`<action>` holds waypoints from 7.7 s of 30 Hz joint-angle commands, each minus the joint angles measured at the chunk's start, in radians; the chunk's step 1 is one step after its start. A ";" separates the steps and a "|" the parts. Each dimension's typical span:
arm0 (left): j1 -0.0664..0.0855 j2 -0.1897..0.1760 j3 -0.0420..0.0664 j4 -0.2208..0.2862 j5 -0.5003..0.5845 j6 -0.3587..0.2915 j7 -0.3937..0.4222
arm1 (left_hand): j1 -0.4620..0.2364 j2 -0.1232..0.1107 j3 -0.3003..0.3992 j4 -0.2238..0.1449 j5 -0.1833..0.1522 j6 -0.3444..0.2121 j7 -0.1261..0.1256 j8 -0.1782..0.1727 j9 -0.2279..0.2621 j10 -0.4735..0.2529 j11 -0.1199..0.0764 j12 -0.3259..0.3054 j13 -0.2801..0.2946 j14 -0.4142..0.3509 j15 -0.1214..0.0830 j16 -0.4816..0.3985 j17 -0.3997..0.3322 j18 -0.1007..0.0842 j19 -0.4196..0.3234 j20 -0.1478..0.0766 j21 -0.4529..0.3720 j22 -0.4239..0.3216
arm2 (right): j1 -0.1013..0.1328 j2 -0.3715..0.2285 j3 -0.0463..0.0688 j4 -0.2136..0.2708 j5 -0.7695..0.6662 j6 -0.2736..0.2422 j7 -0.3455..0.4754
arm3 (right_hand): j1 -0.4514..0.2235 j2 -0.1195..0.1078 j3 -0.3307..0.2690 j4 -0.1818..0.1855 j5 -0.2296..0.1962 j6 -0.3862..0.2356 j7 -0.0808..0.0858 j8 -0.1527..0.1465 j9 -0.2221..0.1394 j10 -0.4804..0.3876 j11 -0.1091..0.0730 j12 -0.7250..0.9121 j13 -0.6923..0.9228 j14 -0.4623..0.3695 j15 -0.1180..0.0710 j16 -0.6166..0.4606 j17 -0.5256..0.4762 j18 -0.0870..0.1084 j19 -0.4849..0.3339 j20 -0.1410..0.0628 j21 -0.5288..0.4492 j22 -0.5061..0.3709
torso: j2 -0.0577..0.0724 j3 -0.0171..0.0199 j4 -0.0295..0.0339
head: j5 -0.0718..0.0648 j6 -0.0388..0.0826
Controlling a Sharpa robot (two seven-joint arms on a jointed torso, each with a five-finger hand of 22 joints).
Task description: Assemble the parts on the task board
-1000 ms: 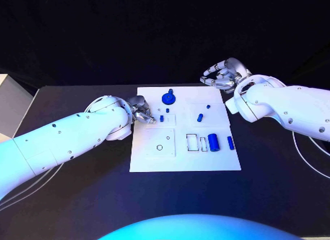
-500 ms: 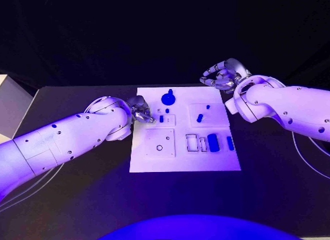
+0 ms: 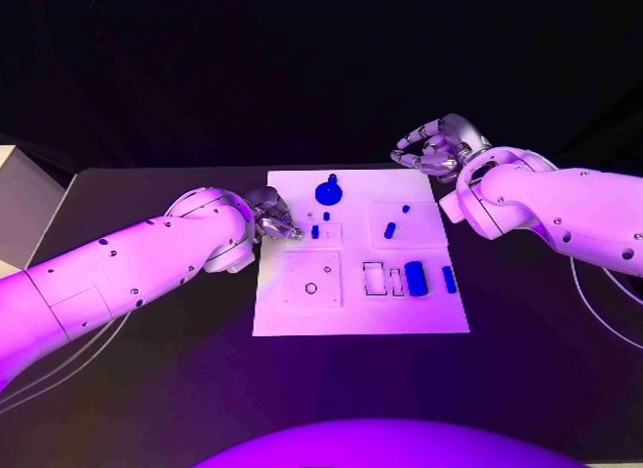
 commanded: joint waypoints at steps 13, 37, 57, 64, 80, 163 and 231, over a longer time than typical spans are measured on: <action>-0.006 0.000 -0.005 -0.023 0.082 0.010 -0.027 | 0.010 0.026 -0.059 0.049 -0.001 -0.035 0.016 -0.052 -0.010 -0.047 0.017 -0.040 -0.051 0.086 0.011 -0.010 0.193 0.004 -0.019 0.009 -0.018 -0.019 | -0.003 0.000 0.000 -0.001 -0.002 0.008 0.011 | -0.009 -0.004 0.004 0.001 0.003 -0.007 0.001 0.004 -0.001 0.021 0.000 0.005 0.184 0.103 0.001 -0.001 0.251 0.001 0.057 -0.002 -0.005 0.122 | 0.000 0.0002 -0.0005 | 0.001 0.000; -0.007 -0.007 -0.005 -0.022 0.089 0.032 -0.039 | -0.024 0.003 -0.262 0.179 -0.099 -0.015 0.024 -0.074 0.002 -0.060 0.026 -0.023 -0.047 0.086 0.020 -0.008 0.195 0.005 -0.021 0.020 -0.025 -0.020 | -0.006 -0.002 0.000 -0.001 0.000 0.006 0.012 | -0.011 -0.005 0.008 0.000 0.004 -0.007 0.001 0.004 -0.001 0.019 0.000 0.004 0.182 0.103 0.001 -0.002 0.250 0.001 0.057 -0.002 -0.005 0.122 | 0.000 -0.0009 -0.0001 | 0.000 0.000; -0.007 -0.024 -0.001 0.001 0.096 0.025 -0.039 | -0.039 0.054 -0.408 0.181 -0.282 -0.009 0.022 -0.083 0.011 -0.064 0.026 -0.020 -0.060 0.086 0.020 -0.006 0.198 0.005 -0.020 0.021 -0.026 -0.018 | -0.009 -0.003 0.000 -0.001 0.000 0.006 0.013 | -0.011 -0.005 0.008 0.000 0.004 -0.007 0.001 0.004 -0.001 0.019 0.000 0.004 0.182 0.103 0.001 -0.002 0.250 0.001 0.057 -0.002 -0.005 0.122 | 0.000 -0.0005 -0.0006 | -0.001 -0.001; -0.008 -0.029 0.002 0.009 0.105 0.018 -0.034 | -0.027 0.091 -0.491 0.182 -0.363 -0.008 0.021 -0.083 0.017 -0.065 0.025 -0.017 -0.065 0.086 0.020 -0.007 0.197 0.005 -0.020 0.021 -0.026 -0.017 | -0.009 -0.004 0.000 -0.001 0.000 0.006 0.013 | -0.011 -0.005 0.008 0.000 0.004 -0.007 0.001 0.004 -0.001 0.019 0.000 0.004 0.182 0.103 0.001 -0.002 0.250 0.001 0.057 -0.002 -0.005 0.122 | 0.000 -0.0001 -0.0004 | -0.001 -0.001; -0.029 -0.065 0.085 0.056 0.230 -0.010 0.005 | -0.100 0.174 -0.676 0.184 -0.389 -0.021 0.024 -0.079 0.033 -0.084 0.028 -0.029 -0.098 0.079 0.021 -0.018 0.176 0.011 -0.037 0.020 -0.045 -0.042 | -0.010 -0.008 0.000 0.001 0.001 0.004 0.013 | -0.013 -0.006 0.011 -0.001 0.005 -0.009 0.002 0.004 -0.002 0.020 0.000 0.004 0.183 0.103 0.001 -0.001 0.252 0.001 0.057 -0.002 -0.006 0.121 | 0.000 0.0003 -0.0004 | 0.001 0.003; -0.060 -0.101 0.119 0.098 0.136 0.075 -0.042 | -0.080 0.066 -0.317 0.180 -0.081 -0.231 0.103 0.194 -0.381 -0.396 0.107 0.204 -0.323 -0.007 0.098 -0.007 0.032 0.027 -0.086 0.087 -0.102 -0.090 | -0.019 -0.002 -0.004 -0.019 0.053 0.015 0.132 | 0.011 -0.023 0.115 -0.040 0.040 -0.008 0.003 0.008 -0.001 -0.024 0.000 -0.036 0.138 0.087 -0.002 -0.033 0.189 0.022 0.027 -0.004 -0.102 0.040 | 0.001 0.0018 -0.0010 | 0.006 0.037; -0.007 0.014 0.062 -0.035 0.136 0.152 -0.060 | 0.056 0.043 -0.130 0.166 -0.093 -0.201 0.074 0.250 -0.347 -0.280 0.081 0.273 -0.103 0.043 0.076 0.011 0.135 0.014 -0.058 0.069 -0.045 -0.020 | -0.024 0.009 -0.005 -0.022 0.040 0.022 0.117 | 0.005 -0.027 0.126 -0.043 0.056 -0.008 0.003 0.008 -0.001 -0.022 0.000 -0.035 0.138 0.088 -0.002 -0.032 0.190 0.022 0.028 -0.004 -0.101 0.041 | 0.002 -0.0002 -0.0012 | 0.001 0.005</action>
